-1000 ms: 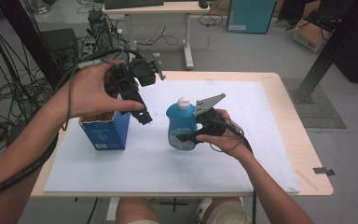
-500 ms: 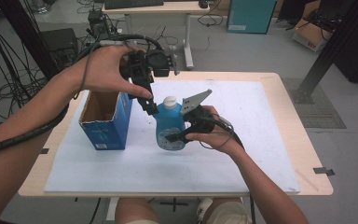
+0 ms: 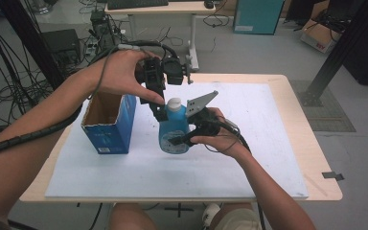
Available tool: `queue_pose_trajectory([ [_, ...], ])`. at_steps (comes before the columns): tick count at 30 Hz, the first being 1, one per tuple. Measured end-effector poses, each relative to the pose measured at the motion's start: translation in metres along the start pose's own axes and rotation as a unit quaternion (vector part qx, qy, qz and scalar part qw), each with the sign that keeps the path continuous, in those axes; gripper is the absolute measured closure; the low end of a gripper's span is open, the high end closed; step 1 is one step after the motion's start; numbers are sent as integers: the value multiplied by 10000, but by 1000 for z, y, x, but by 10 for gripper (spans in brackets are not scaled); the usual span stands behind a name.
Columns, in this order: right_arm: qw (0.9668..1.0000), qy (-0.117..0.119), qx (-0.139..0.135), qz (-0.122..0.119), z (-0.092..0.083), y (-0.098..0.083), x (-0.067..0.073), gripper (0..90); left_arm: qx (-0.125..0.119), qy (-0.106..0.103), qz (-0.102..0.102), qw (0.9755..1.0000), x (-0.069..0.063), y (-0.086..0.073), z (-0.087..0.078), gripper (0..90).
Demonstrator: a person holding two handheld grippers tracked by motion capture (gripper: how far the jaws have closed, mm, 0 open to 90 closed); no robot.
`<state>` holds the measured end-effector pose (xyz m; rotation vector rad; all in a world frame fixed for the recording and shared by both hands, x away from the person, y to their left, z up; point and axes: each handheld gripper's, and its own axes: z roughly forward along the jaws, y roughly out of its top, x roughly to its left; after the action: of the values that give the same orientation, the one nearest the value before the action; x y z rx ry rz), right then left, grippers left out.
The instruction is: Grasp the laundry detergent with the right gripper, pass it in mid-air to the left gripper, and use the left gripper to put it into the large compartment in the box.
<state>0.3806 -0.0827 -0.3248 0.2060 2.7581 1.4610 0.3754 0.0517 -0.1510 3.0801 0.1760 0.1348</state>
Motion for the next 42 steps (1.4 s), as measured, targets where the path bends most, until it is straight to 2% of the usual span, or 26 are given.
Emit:
queue_pose_trajectory([
  [6,10000,17,-11,-71,1,3,2,427,36,-108,106,9999,-2,4,4,51],
  [11,9999,61,1,-157,3,6,3,426,84,-119,149,9998,-2,5,10,51],
  [13,9997,55,20,-238,5,9,5,426,68,-230,134,9996,-2,5,11,50],
  [14,9997,55,20,-238,5,9,5,426,86,-233,183,9995,-2,5,12,50],
  [20,9997,110,-9,-236,5,12,6,426,83,-350,173,9992,-1,8,18,49],
  [21,9996,91,-27,-254,5,12,5,426,90,-407,186,9990,-1,9,20,49],
  [25,9997,47,-8,-229,4,11,6,426,50,-403,216,9989,-1,12,25,48],
  [26,9996,16,-25,-274,2,11,6,426,40,-474,189,9987,0,13,27,48],
  [29,9997,13,-44,-254,2,10,5,426,53,-443,212,9988,0,15,30,48],
  [33,9995,-37,-111,-304,0,10,2,426,-95,-471,242,9985,0,18,34,48],
  [42,9995,-69,-96,-291,-1,10,0,426,-61,-511,269,9983,2,20,33,47],
])
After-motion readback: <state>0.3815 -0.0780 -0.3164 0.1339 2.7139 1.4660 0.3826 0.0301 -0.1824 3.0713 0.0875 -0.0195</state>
